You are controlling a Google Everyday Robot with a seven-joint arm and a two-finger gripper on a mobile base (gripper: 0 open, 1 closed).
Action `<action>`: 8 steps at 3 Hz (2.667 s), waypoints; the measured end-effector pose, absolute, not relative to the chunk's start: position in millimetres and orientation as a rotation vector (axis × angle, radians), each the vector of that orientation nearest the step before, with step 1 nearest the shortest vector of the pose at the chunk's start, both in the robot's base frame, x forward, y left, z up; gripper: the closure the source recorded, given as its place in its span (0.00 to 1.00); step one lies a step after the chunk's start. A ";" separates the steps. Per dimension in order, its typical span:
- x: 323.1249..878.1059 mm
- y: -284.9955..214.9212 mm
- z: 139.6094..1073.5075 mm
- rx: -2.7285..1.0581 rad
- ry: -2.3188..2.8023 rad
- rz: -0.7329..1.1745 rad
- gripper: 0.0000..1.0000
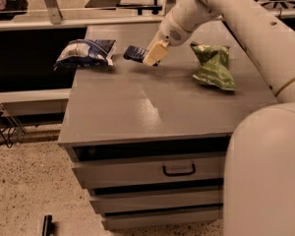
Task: Move rxbar blueberry near blue chip bag
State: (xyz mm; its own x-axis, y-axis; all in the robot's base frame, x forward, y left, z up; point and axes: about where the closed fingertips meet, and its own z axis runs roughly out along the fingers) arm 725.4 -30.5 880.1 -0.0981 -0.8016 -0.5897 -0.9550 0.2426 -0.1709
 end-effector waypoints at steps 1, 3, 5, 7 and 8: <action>750.7 -10.7 879.0 -1.598 1.892 0.383 0.74; 749.1 -8.5 874.3 -1.605 1.897 0.387 0.28; 749.6 -4.3 869.0 -1.611 1.899 0.396 0.00; 744.3 -45.2 901.0 -1.625 1.898 0.281 0.00; 737.1 -87.4 930.3 -1.609 1.886 0.212 0.00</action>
Offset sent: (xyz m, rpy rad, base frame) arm 0.0174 0.0153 -0.0021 0.0294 -0.0036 0.0228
